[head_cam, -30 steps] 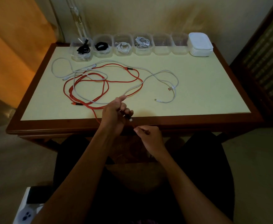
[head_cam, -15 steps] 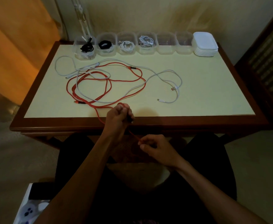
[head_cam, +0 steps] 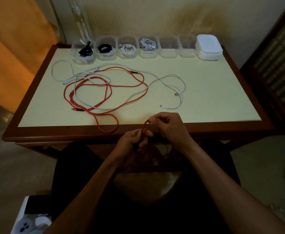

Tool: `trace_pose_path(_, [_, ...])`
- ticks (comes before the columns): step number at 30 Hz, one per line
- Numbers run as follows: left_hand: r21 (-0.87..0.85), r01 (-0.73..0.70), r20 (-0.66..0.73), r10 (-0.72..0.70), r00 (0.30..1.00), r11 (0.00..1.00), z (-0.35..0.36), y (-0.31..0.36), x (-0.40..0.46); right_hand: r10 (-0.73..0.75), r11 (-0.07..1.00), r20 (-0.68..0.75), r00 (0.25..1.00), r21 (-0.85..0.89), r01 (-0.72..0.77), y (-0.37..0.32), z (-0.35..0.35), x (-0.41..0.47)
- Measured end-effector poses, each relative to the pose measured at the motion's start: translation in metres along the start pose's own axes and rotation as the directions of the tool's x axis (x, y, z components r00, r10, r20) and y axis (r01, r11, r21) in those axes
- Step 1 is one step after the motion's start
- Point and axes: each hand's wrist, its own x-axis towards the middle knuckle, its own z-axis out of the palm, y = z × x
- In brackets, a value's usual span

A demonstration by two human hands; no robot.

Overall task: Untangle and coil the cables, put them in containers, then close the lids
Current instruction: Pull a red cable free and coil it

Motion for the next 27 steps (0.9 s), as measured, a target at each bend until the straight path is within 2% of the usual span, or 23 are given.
trace_pose_path(4, [-0.142,-0.051,0.058,0.059,0.997,0.989,-0.003,0.002,0.003,-0.001,0.995,-0.043,0.999,-0.1,-0.003,0.017,0.002,0.008])
trace_pose_path(9, [-0.154,-0.025,0.056,0.034,0.998,0.988,-0.003,0.002,0.002,0.026,0.994,-0.023,0.999,-0.109,-0.028,0.031,0.004,0.003])
trace_pose_path(13, [-0.293,-0.086,-0.038,0.078,0.996,0.952,0.001,0.009,0.003,0.087,0.996,0.018,0.996,-0.029,-0.086,0.046,0.013,-0.007])
trace_pose_path(15, [-0.433,-0.127,-0.131,0.077,0.988,0.893,0.001,0.021,0.006,0.14,0.989,0.073,0.987,-0.065,-0.136,0.058,0.023,-0.021])
trace_pose_path(18, [-0.572,-0.216,-0.266,0.07,0.961,0.792,-0.013,0.037,0.01,0.217,0.962,0.253,0.943,-0.22,-0.162,0.064,0.034,-0.049])
trace_pose_path(20, [-0.527,-0.229,-0.329,0.052,0.943,0.819,-0.027,0.04,0.012,0.246,0.947,0.405,0.881,-0.295,-0.128,0.062,0.035,-0.065])
trace_pose_path(22, [-0.382,-0.199,-0.344,0.06,0.937,0.902,-0.036,0.036,0.012,0.246,0.944,0.5,0.831,-0.317,-0.089,0.052,0.031,-0.072])
trace_pose_path(25, [-0.025,-0.091,-0.295,0.08,0.952,0.996,-0.035,0.019,0.008,0.196,0.954,0.503,0.842,-0.295,-0.046,0.024,0.022,-0.065])
trace_pose_path(27, [0.219,-0.008,-0.209,0.055,0.976,0.976,-0.029,0.009,0.007,0.083,0.948,0.44,0.894,-0.312,0.065,0.004,0.016,-0.054])
